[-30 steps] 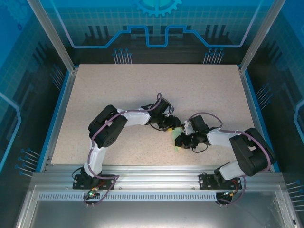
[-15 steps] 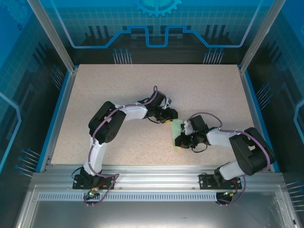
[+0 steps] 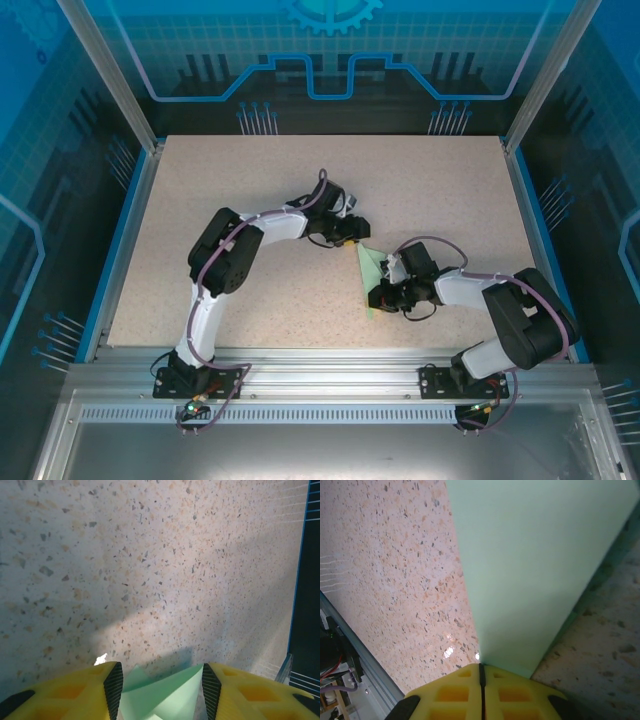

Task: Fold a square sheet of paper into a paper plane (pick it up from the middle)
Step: Fold the wing for the fifth time at the center of the table.

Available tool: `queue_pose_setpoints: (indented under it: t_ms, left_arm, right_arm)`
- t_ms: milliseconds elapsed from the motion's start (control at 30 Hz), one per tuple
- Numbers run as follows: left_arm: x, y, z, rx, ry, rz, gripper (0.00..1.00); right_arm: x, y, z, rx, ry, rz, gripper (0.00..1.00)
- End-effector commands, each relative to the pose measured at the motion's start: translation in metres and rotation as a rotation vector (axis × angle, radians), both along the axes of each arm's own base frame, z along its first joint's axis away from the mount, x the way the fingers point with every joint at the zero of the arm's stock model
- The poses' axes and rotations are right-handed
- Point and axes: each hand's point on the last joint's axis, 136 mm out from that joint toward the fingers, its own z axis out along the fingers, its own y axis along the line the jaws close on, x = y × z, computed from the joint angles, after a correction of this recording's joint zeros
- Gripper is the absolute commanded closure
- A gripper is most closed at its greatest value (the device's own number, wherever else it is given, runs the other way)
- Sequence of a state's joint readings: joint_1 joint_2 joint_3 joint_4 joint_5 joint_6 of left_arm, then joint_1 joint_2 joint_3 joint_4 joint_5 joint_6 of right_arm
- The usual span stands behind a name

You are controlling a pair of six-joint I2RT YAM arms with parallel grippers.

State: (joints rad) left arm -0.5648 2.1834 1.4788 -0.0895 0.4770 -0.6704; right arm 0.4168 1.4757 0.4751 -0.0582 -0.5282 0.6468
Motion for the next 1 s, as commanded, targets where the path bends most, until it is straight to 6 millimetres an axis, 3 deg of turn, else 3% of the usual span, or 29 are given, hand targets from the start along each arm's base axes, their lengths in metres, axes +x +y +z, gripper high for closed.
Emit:
queue_pose_setpoints:
  t_ms: [0, 100, 267, 400, 567, 733, 800, 967]
  left_arm:
    - [-0.002, 0.009, 0.054, -0.03, -0.085, 0.011, 0.5]
    - [-0.016, 0.017, 0.065, -0.035, -0.064, 0.047, 0.48]
    - [-0.046, 0.026, 0.056, 0.04, 0.011, 0.105, 0.45]
    - [-0.066, 0.027, 0.053, 0.066, 0.037, 0.14, 0.44]
    - [-0.084, 0.022, 0.049, 0.112, 0.049, 0.147, 0.42]
    - [-0.103, 0.013, 0.034, 0.17, 0.081, 0.148, 0.4]
    - [-0.109, 0.011, 0.028, 0.198, 0.087, 0.146, 0.4]
    - [-0.117, 0.005, 0.018, 0.225, 0.105, 0.136, 0.45]
  right_arm:
    - [-0.008, -0.01, -0.011, -0.078, 0.041, 0.007, 0.93]
    - [-0.002, -0.007, -0.004, -0.072, 0.02, 0.014, 0.92]
    - [0.005, 0.001, 0.01, -0.032, -0.019, 0.03, 0.87]
    - [0.008, 0.008, 0.04, 0.029, -0.115, 0.044, 0.79]
    - [0.011, -0.019, 0.073, -0.012, -0.266, -0.045, 0.68]
    - [0.01, -0.073, 0.068, -0.153, -0.254, -0.215, 0.63]
    - [0.009, -0.079, 0.066, -0.136, -0.24, -0.24, 0.61]
    - [0.008, -0.072, 0.064, -0.076, -0.237, -0.224, 0.56]
